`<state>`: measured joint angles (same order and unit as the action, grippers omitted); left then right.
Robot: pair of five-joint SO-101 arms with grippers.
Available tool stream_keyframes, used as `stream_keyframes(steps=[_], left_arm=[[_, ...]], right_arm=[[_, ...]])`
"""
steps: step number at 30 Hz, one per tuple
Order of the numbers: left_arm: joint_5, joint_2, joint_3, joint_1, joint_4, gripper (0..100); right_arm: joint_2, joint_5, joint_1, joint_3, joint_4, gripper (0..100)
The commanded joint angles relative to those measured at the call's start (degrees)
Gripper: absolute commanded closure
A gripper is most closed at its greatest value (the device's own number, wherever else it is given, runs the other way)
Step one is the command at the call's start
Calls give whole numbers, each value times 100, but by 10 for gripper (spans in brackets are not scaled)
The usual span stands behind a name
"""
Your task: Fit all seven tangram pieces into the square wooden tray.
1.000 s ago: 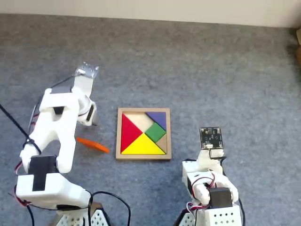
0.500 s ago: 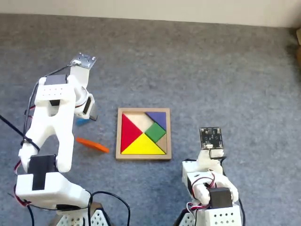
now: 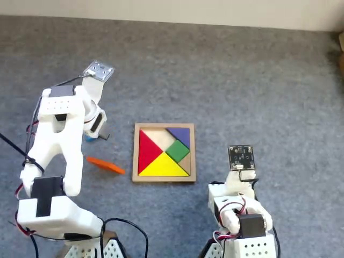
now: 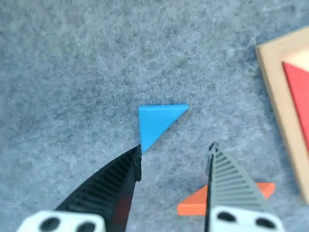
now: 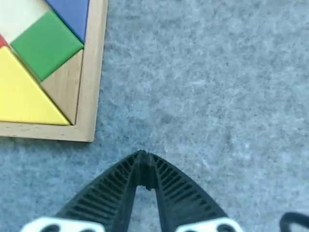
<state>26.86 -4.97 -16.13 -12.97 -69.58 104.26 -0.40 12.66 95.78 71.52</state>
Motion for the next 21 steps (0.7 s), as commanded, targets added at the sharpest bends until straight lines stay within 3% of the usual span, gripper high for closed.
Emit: stream_keyframes(steps=[1,6,12,21], left_arm=[[580,-207,435,-110,-9,775],[1354,-1042,971,-119,-26,775],[1503,-1807,1833,-101,-26,775],[1811,-2211,1921,-127,-211,780]], right_arm=[[101,-9,-57,848,-154,992],[101,-9,-57,848,-154,992],[101,-18,-57,848,-163,992],[101,-9,-57,848,-163,992]])
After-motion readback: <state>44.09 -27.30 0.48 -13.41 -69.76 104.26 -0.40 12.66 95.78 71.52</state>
